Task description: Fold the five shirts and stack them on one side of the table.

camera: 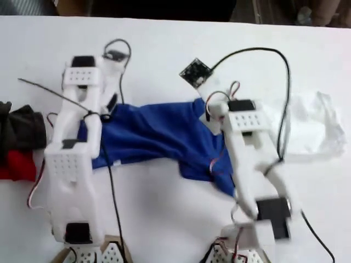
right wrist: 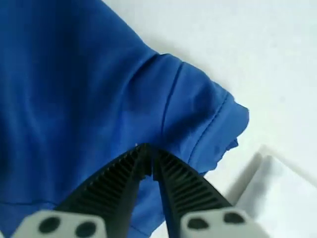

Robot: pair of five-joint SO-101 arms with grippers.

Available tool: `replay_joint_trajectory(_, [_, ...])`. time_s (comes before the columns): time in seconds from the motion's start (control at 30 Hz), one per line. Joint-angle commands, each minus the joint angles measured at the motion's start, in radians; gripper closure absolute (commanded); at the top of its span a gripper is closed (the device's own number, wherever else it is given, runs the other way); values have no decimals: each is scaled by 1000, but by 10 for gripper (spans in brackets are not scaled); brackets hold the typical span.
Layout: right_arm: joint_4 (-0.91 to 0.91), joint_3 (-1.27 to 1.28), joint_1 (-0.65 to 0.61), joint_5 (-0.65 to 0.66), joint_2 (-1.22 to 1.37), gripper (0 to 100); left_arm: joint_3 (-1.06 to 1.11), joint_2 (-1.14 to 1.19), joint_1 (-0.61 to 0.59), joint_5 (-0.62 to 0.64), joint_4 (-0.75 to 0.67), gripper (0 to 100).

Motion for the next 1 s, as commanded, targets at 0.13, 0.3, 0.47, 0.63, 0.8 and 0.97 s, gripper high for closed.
replay_joint_trajectory(0.13, [79,-374,70,-9,395,978,-275,172,-98,11,46,932])
replay_joint_trajectory(0.3, [163,-537,148,-8,578,978,-414,276,-180,-3,78,932])
replay_joint_trajectory(0.47, [213,-652,160,-8,636,978,-479,358,-163,-83,138,932])
replay_joint_trajectory(0.63, [266,-740,153,-8,624,978,-550,318,-140,-87,144,928])
replay_joint_trajectory(0.8, [447,-804,113,-8,545,977,-495,140,-127,-86,146,928])
replay_joint_trajectory(0.97, [541,-804,70,-9,372,977,-251,-132,-110,-86,146,928])
